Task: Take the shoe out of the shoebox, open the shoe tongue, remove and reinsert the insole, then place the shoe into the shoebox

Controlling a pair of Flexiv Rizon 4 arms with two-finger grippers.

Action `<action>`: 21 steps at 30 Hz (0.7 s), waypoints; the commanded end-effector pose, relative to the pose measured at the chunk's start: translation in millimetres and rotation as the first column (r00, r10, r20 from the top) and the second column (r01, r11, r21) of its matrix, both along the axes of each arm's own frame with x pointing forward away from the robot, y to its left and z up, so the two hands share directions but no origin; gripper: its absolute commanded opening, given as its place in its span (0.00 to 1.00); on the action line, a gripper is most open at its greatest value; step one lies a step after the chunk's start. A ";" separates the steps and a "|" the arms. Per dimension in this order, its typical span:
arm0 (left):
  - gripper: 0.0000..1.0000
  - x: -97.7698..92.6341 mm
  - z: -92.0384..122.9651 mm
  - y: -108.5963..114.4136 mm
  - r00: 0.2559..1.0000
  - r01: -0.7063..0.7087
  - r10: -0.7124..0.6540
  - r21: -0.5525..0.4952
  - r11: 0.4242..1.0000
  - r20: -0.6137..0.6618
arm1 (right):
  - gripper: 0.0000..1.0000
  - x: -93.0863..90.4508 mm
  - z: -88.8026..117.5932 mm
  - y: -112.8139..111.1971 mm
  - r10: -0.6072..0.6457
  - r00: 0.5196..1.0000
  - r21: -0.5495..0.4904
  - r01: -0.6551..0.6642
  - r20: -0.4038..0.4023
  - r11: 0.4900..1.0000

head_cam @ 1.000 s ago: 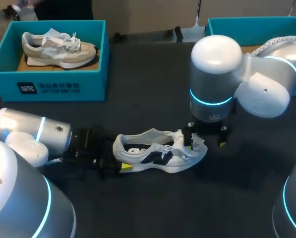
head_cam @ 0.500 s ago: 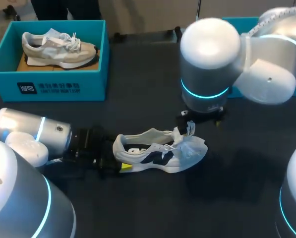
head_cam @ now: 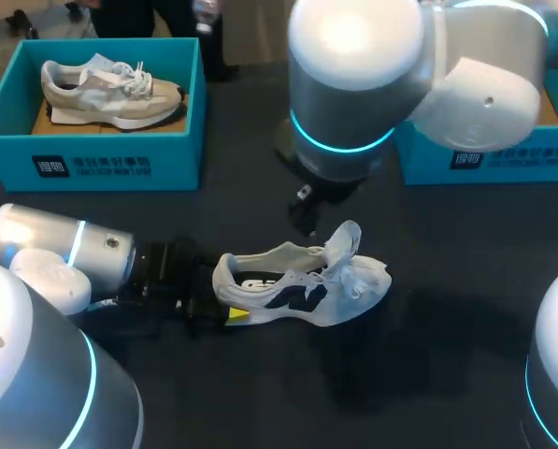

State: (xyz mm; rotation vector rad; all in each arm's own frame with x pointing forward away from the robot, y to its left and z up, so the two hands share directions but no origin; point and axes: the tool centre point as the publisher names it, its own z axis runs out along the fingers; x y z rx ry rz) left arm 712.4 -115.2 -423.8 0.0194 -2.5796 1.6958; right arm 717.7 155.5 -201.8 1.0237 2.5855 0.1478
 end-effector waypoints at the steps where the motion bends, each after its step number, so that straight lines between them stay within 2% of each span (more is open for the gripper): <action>1: 0.00 -0.4 0.2 0.5 1.000 0.000 0.000 0.001 1.000 0.000 | 1.00 6.0 -3.5 23.3 0.188 0.981 -0.055 -0.185 0.049 0.981; 4: 0.00 -0.4 0.2 0.5 1.000 0.000 0.000 0.001 1.000 0.000 | 1.00 7.3 -4.5 32.7 0.256 0.966 -0.079 -0.252 0.033 0.964; 5: 0.00 -0.4 0.2 0.5 1.000 0.000 0.000 0.001 1.000 0.000 | 0.60 8.0 -4.8 35.0 0.274 0.961 -0.077 -0.271 0.030 0.959; 7: 0.00 -0.4 0.2 0.5 1.000 0.000 0.000 0.001 1.000 0.000 | 0.28 10.2 -6.8 41.6 0.342 0.940 -0.087 -0.340 0.002 0.936; 8: 0.00 -0.4 0.2 0.5 1.000 0.000 0.000 0.001 1.000 0.000 | 0.00 11.0 -9.4 44.7 0.375 0.926 -0.089 -0.376 -0.028 0.922; 11: 0.00 -0.4 0.2 0.5 1.000 0.000 0.000 0.001 1.000 0.000 | 0.00 10.9 -22.9 50.1 0.388 0.917 -0.097 -0.397 -0.095 0.913; 21: 0.00 -0.4 0.2 0.5 1.000 0.000 0.000 0.001 1.000 0.000 | 0.00 10.9 -22.9 50.1 0.388 0.917 -0.097 -0.397 -0.095 0.913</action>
